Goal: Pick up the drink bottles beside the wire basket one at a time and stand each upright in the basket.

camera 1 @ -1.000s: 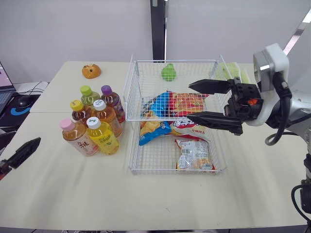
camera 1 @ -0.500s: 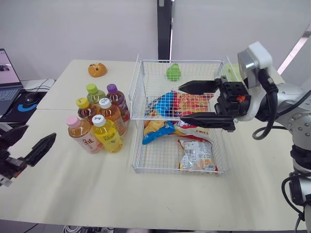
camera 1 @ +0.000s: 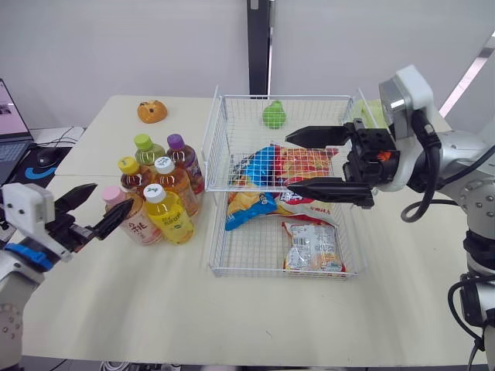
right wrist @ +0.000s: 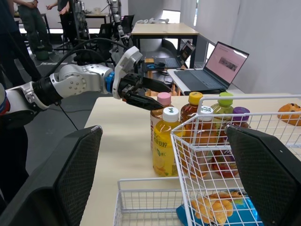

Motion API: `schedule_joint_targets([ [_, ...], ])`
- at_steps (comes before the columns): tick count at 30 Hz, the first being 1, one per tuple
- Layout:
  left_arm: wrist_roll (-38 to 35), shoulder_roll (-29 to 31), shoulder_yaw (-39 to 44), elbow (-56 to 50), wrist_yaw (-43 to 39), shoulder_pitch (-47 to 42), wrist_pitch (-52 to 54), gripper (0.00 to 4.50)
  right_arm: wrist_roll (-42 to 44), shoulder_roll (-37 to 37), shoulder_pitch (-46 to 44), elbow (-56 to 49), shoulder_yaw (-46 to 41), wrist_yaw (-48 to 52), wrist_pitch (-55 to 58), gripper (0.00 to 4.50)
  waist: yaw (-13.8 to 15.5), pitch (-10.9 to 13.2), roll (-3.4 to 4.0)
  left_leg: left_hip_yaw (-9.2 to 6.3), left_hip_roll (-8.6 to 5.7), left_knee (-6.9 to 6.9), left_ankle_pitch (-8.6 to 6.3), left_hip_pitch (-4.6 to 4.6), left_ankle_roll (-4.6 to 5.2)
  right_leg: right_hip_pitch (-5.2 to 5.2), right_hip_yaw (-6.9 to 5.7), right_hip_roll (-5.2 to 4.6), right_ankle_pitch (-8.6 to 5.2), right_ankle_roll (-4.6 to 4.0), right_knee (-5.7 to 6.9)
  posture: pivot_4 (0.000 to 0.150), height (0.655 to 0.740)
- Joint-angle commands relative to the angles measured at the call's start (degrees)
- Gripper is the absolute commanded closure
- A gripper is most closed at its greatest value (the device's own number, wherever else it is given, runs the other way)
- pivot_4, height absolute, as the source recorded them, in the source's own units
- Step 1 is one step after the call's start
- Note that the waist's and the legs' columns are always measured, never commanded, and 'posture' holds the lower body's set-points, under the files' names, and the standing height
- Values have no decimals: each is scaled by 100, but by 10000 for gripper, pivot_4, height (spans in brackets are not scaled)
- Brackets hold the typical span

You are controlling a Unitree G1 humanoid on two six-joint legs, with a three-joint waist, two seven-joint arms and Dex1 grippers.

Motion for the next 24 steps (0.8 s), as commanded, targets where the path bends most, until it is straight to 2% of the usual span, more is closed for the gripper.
schedule_joint_targets([
  [1, 107, -10, -137, -6, -17, -188, -193, 187, 118, -90, -79, -169, -279, -48, 40, 0, -1, 0, 0, 0, 0, 0, 0, 0, 0, 0, 0, 0, 0, 0, 0, 1500, 7400],
  [4, 134, -14, -192, 34, 4, -295, -202, 187, 152, -123, -62, -216, -335, -87, 104, 0, -3, 0, 0, 0, 0, 0, 0, 0, 0, 0, 0, 0, 0, 0, 0, 1500, 7400],
  [7, 149, -9, -170, 53, -11, -279, -200, 5951, 192, -127, -49, -251, -393, -146, 166, 0, -6, 0, 0, 0, 0, -1, 0, 0, 0, -1, 0, 0, 0, 0, 0, 1500, 7400],
  [14, 119, 10, -36, 73, 3, -185, -119, 27079, 292, -136, -32, -323, -457, -269, 241, 0, -3, 1, 0, 0, 0, -1, 0, 0, 0, -1, 0, 0, 0, 0, 0, 1500, 7400],
  [16, 98, 6, -20, 54, 14, -163, -94, 31397, 313, -139, -21, -342, -469, -297, 253, 0, 0, 2, 1, 0, 0, -1, 0, 0, 1, 0, 0, 0, 0, 0, -1, 1500, 7400],
  [24, -127, 132, 250, -44, -23, -154, 67, 31381, 309, -134, -20, -348, -439, -258, 255, 0, -5, 5, 1, 0, 1, -3, -1, 0, 1, -1, 0, 0, 0, 0, -2, 1500, 7400],
])
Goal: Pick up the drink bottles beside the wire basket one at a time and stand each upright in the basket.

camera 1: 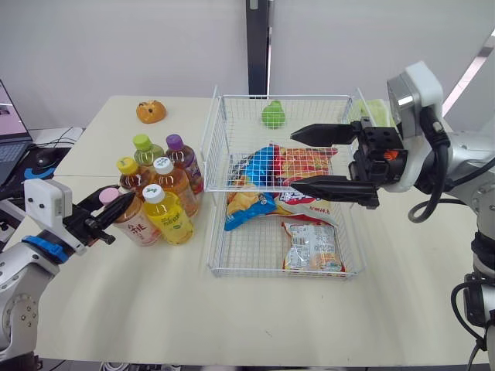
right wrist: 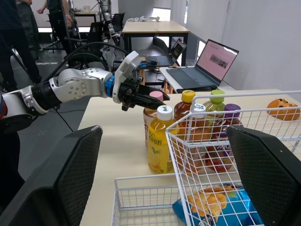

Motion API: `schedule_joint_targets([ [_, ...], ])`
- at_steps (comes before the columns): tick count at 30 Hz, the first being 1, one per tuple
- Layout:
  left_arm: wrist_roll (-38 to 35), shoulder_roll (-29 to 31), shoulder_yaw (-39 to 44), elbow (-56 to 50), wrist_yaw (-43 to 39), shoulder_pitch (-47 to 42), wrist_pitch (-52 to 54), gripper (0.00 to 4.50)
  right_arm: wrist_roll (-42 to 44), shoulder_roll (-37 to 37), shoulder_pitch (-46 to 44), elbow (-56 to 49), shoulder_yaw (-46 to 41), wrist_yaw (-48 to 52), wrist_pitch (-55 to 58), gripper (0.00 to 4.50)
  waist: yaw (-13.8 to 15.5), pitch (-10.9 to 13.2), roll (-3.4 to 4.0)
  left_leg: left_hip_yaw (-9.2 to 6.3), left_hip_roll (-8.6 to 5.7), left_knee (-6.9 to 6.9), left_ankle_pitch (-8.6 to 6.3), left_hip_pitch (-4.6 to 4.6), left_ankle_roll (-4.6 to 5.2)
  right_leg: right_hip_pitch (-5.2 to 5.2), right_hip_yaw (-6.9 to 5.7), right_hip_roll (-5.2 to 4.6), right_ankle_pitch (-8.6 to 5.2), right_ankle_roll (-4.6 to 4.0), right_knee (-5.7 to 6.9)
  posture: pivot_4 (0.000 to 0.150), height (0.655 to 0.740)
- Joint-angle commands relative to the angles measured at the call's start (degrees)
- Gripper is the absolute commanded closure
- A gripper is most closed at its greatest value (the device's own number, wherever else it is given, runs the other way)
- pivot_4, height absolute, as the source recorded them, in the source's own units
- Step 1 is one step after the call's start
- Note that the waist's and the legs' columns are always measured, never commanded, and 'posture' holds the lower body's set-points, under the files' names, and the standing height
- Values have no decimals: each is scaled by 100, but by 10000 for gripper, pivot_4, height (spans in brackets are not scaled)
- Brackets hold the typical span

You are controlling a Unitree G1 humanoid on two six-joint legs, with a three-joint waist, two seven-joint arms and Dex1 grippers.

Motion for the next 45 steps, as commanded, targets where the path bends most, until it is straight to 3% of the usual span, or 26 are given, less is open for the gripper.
schedule_joint_targets([
  [1, -254, 232, 461, -158, -41, -13, 144, 31381, 85, -61, -65, -139, -164, 34, -36, 0, -1, 7, -3, 0, 0, 0, 0, 0, 0, 0, 0, 0, 0, 0, 0, 1500, 7400],
  [11, -1606, 1759, 1810, 23, -831, -241, 1866, 31381, -74, 64, -173, 26, -36, 376, -251, 0, -5, 77, -25, -2, -1, 0, 0, -8, 0, -4, -3, 0, 0, 0, -8, 1500, 7400],
  [16, -1813, 2729, 2277, 657, -1309, -597, 2515, 31381, -169, 162, -180, 111, 8, 421, -373, 0, -6, 92, -25, -2, -1, -1, 0, -7, 0, -5, -3, 0, 0, 0, -8, 1500, 7400],
  [22, -1867, 3786, 1959, 1644, -1727, -1670, 2880, 31381, -250, 302, -215, 168, -17, 389, -419, 0, -9, 97, -24, -4, -1, -2, 0, -7, 0, -8, -6, 0, 0, 0, -6, 1500, 7400],
  [27, -2390, 4438, 751, 2268, -1705, -3305, 2941, 31381, -341, 345, -244, 199, -97, 214, -465, 0, 7, 103, -31, -4, -3, -4, 0, -11, -1, -10, -5, 0, 0, 0, -8, 1500, 7400],
  [31, -2619, 4266, -627, 2459, -1620, -5182, 3095, 31381, -367, 331, -293, 161, -186, 26, -455, 0, 0, 106, -36, -3, -4, 0, 0, -13, -1, -11, -3, 0, 0, 0, -5, 1500, 7400],
  [36, -2088, 3327, -1915, 2950, -1735, -7326, 3234, 31381, -342, 204, -257, -23, -351, -246, -366, 0, 6, 106, -37, -5, -6, 10, 1, -19, -3, -20, -5, 1, 0, 1, 7, 1500, 7400],
  [45, -855, 1525, -3103, 4233, -2813, -9226, 2795, 31381, -559, -163, 202, -522, -825, -886, -452, 0, -50, 105, -39, -2, -8, 40, 6, -115, -9, -120, -6, 2, 3, 6, 29, 1500, 7400],
])
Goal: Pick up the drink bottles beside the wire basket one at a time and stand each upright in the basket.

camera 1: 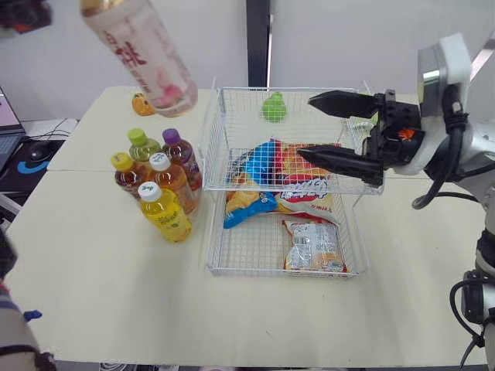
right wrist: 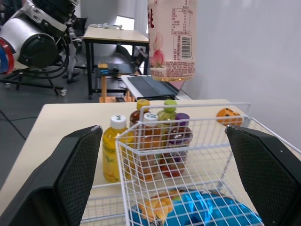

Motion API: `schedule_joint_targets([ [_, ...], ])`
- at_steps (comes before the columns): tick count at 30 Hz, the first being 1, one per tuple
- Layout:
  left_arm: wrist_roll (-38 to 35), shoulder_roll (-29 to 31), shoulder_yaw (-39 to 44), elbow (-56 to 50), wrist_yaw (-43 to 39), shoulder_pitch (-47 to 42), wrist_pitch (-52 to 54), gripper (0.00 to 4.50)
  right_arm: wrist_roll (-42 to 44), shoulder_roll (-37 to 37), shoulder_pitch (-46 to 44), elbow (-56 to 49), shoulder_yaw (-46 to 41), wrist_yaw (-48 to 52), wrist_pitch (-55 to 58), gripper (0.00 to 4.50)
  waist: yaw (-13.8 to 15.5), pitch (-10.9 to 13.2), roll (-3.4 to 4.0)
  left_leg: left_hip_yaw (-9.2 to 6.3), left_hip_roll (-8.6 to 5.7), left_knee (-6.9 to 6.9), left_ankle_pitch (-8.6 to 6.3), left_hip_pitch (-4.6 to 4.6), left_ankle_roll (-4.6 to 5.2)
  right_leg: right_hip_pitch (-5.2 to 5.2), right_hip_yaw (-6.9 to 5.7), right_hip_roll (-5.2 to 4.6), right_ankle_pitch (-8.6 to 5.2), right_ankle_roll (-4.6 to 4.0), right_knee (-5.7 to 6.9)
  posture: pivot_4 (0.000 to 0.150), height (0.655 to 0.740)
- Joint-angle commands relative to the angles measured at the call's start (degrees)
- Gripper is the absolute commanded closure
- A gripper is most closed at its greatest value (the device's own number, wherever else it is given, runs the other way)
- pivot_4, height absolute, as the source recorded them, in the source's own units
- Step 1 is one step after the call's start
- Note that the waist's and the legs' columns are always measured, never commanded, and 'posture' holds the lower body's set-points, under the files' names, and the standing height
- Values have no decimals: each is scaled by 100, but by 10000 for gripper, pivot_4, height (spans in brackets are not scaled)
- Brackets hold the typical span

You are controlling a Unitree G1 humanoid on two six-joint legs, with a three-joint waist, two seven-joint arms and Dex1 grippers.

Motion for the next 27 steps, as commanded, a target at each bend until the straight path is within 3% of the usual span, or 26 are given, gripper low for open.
schedule_joint_targets([
  [1, 404, -529, -100, 450, -481, -684, -468, 31381, -25, -192, 134, -390, -412, -327, -83, 0, -6, 0, 0, 0, 0, 0, 0, -6, 0, -5, -1, 0, 0, 0, 0, 1500, 7400],
  [10, 1494, -2374, -379, 1578, -1051, -1452, -1903, 31381, 151, -899, 903, -940, -1282, -1042, 249, 0, -1, 0, 0, 2, -1, -1, 0, -18, 0, -12, 0, 0, 0, 0, -5, 1500, 7400],
  [16, 2042, -3463, -277, 2085, -534, -1586, -2834, 31381, 438, -1104, 1391, -1372, -1649, -1539, 422, 0, 21, 1, 0, 9, 0, 15, 0, -18, 0, -19, 8, 0, 0, 0, 34, 1500, 7400],
  [21, 2459, -4034, -302, 2417, -138, -1643, -3368, 31381, 723, -1109, 1430, -1460, -1650, -1871, 438, 0, 21, 1, -1, 11, -1, 70, 0, -74, 0, -67, 12, 0, 0, 0, 84, 1500, 7400],
  [27, 2956, -4465, -349, 3019, 228, -1812, -3814, 31381, 812, -1119, 1495, -1468, -1583, -2044, 357, 0, 39, 1, -1, 16, -1, 78, 1, -74, 1, -68, 14, 0, 0, 1, 98, 1500, 7400],
])
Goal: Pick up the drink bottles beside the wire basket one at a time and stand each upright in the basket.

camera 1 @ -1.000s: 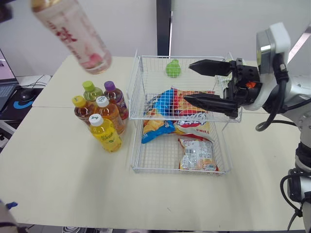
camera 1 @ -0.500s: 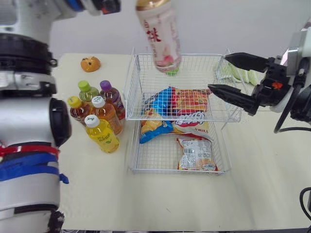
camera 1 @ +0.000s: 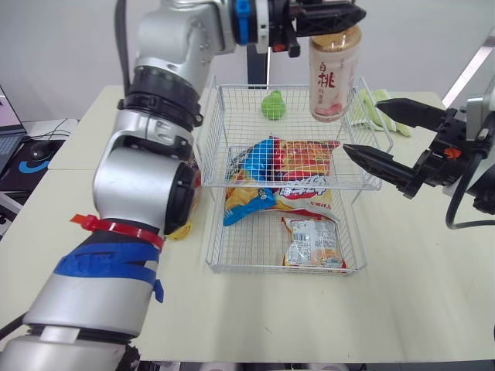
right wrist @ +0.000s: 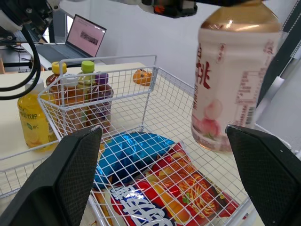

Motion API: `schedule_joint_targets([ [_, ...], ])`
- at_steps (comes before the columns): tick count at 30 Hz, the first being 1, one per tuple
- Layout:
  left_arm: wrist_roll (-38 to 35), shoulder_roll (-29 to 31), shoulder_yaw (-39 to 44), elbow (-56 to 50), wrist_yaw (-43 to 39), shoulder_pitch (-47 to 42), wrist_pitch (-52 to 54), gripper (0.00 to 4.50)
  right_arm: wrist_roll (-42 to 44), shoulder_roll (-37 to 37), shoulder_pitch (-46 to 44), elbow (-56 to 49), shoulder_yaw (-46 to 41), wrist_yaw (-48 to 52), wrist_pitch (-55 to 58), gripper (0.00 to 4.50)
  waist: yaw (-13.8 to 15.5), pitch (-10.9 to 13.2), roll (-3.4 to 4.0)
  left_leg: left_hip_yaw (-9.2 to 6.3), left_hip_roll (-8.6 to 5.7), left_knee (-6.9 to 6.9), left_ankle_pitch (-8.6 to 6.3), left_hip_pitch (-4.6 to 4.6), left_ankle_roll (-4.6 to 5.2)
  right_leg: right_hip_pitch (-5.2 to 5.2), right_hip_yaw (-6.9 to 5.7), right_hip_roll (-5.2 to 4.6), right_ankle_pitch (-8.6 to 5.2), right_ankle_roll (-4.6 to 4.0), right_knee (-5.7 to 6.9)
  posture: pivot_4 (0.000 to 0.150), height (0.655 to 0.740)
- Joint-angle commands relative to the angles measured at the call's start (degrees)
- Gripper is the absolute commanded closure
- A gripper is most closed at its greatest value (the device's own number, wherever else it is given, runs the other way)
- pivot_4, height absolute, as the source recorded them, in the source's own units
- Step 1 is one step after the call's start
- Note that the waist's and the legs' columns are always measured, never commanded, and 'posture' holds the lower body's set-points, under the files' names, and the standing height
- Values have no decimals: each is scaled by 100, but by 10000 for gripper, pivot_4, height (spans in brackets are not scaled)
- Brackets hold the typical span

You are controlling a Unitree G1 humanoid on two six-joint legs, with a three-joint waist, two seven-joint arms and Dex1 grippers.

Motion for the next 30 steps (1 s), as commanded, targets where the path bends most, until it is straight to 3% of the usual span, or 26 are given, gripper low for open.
schedule_joint_targets([
  [1, 232, -84, 113, 190, 205, -369, -436, 31381, 55, -76, 27, -90, -114, -95, -136, 0, 0, 0, 0, 1, 0, -1, 0, 0, 0, -1, 0, 0, 0, 0, 0, 1500, 7400],
  [14, 755, -399, 237, 892, 427, -419, -729, 31381, -8, -79, 42, -25, -15, -128, -283, 0, 5, 0, 0, 4, 0, 1, 0, -3, 0, -6, 2, 0, 0, 0, 7, 1500, 7400],
  [24, 665, -326, 553, 896, 424, -533, -701, 533, 31, -70, 29, 25, 31, -115, -354, 0, 8, 0, 0, 7, -1, 12, 0, -1, 0, -10, 6, 0, 0, 0, 29, 1500, 7400],
  [30, 428, 199, 929, 534, 253, -561, -234, 185, 32, -55, -240, 223, 264, 91, -430, 0, -36, 0, 0, 18, 0, 22, 1, 3, -1, -18, 16, 0, 0, 0, 56, 1500, 7400],
])
